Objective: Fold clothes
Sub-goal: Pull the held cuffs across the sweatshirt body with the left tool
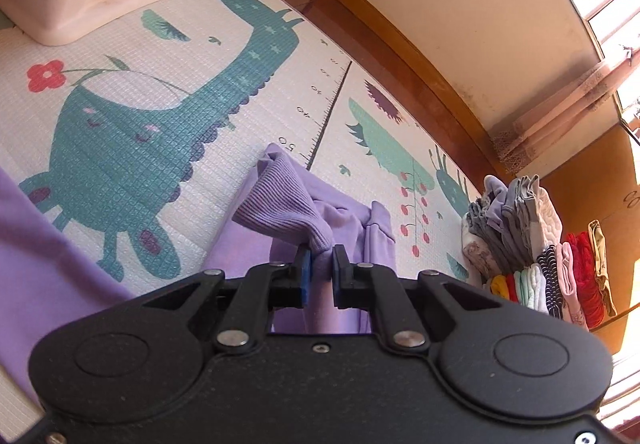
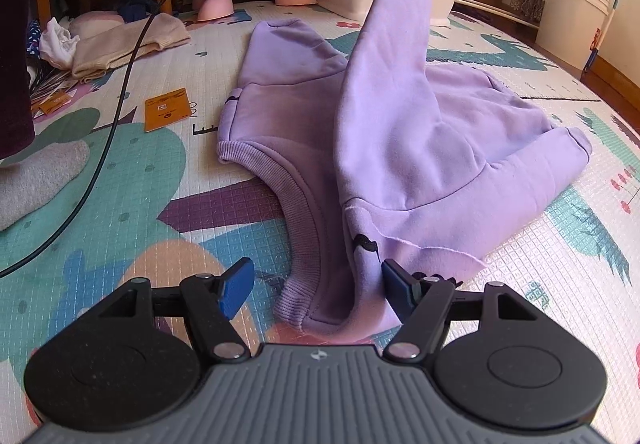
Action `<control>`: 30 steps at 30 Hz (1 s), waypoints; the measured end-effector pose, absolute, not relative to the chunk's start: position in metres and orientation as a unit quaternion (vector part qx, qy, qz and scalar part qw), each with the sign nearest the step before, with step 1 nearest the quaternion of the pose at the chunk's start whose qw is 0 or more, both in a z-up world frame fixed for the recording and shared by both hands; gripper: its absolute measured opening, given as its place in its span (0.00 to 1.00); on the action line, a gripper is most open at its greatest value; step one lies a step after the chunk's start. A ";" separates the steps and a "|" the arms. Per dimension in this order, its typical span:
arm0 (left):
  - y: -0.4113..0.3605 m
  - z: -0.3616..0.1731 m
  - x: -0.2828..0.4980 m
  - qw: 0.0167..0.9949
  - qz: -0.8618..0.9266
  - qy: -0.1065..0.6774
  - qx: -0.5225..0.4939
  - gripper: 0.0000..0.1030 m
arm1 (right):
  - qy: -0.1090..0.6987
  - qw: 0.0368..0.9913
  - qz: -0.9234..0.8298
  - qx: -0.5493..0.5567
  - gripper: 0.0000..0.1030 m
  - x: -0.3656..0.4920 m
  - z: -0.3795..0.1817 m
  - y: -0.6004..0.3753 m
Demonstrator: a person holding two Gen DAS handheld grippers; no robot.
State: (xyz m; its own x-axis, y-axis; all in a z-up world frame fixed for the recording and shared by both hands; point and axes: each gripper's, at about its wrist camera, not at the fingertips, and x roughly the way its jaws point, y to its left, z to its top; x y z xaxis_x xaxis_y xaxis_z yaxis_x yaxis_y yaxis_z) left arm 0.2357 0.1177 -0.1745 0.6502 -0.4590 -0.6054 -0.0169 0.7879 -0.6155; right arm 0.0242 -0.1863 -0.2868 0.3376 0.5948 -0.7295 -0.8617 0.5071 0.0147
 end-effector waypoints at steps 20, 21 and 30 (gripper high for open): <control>-0.046 -0.189 0.359 0.861 -0.170 0.465 -0.121 0.07 | 0.403 0.789 0.463 -0.037 0.72 0.052 -0.291 -0.211; -0.055 -0.192 0.364 0.860 -0.167 0.471 -0.104 0.07 | 0.403 0.788 0.464 -0.032 0.72 0.053 -0.291 -0.212; -0.119 -0.208 0.379 0.864 -0.160 0.477 0.020 0.07 | 0.411 0.781 0.470 -0.001 0.74 0.059 -0.293 -0.217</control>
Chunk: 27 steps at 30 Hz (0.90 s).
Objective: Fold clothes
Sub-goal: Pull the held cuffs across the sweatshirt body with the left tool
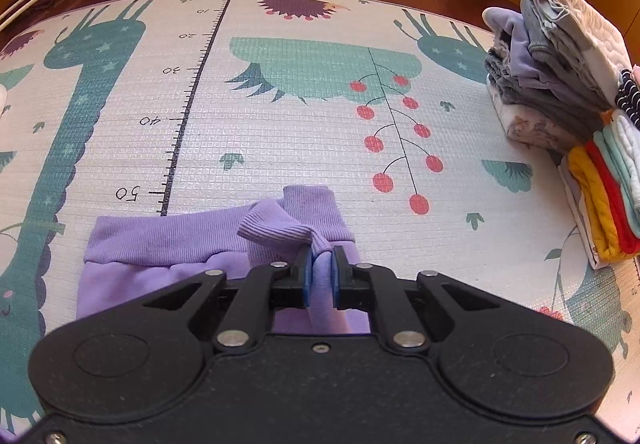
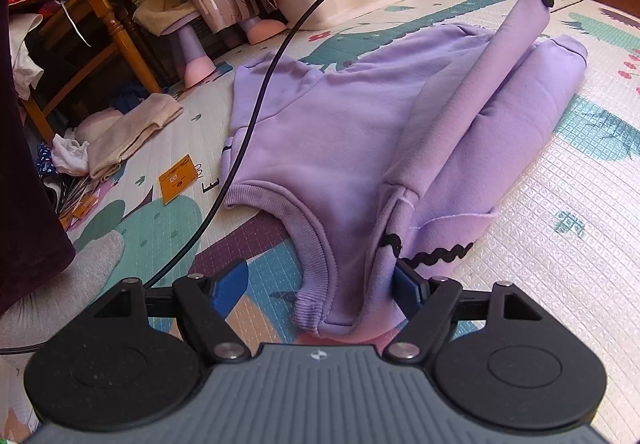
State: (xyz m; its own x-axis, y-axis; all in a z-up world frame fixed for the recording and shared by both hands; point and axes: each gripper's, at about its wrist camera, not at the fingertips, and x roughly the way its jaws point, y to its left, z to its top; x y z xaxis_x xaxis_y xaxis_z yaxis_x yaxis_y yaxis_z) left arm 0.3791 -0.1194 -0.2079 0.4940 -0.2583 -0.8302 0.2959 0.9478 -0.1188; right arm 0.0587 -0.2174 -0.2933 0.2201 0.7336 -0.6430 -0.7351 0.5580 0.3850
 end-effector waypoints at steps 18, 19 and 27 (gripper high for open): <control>-0.098 -0.216 0.397 0.869 -0.200 0.453 0.018 0.21 | 0.374 0.828 0.418 0.008 0.64 0.059 -0.264 -0.248; -0.093 -0.220 0.399 0.862 -0.209 0.462 0.003 0.23 | 0.354 0.839 0.414 -0.009 0.62 0.058 -0.259 -0.246; -0.082 -0.262 0.404 0.827 -0.218 0.517 -0.020 0.30 | 0.297 0.835 0.448 -0.115 0.61 0.071 -0.251 -0.203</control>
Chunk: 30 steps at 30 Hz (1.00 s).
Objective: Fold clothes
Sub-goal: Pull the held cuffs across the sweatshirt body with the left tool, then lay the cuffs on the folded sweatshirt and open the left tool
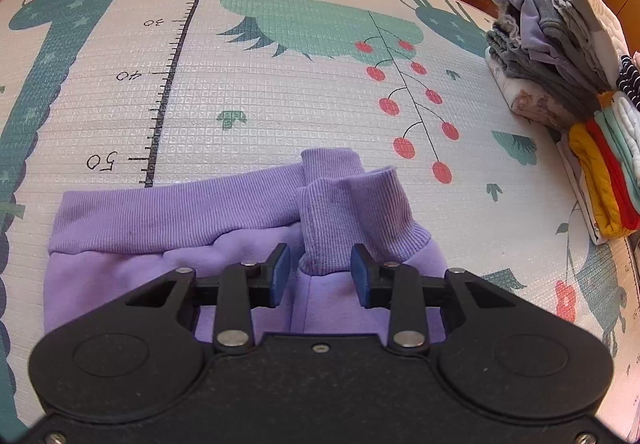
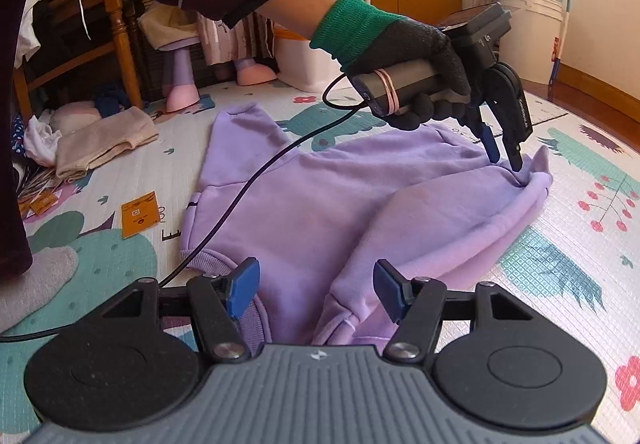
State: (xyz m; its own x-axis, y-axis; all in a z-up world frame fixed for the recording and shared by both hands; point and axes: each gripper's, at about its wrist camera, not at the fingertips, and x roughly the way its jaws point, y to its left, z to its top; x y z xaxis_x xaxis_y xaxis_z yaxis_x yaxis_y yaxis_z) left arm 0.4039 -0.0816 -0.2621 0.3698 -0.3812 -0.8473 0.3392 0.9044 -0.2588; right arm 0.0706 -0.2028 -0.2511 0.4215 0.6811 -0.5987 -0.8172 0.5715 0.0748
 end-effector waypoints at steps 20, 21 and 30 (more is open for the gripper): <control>-0.073 -0.250 0.392 0.852 -0.222 0.473 0.043 0.16 | 0.379 0.813 0.431 -0.097 0.63 0.077 -0.289 -0.208; -0.073 -0.247 0.393 0.854 -0.220 0.470 0.048 0.20 | 0.378 0.814 0.431 -0.098 0.63 0.075 -0.288 -0.208; -0.103 -0.223 0.384 0.856 -0.280 0.421 0.110 0.34 | 0.328 0.861 0.368 -0.121 0.60 0.061 -0.266 -0.221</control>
State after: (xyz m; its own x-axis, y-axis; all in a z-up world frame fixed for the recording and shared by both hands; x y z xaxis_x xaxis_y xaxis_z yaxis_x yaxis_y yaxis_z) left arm 0.3842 -0.1034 -0.2234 0.4891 -0.3866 -0.7819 0.5723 0.8187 -0.0468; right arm 0.0614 -0.2214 -0.2659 0.5135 0.5549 -0.6545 -0.7138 0.6996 0.0330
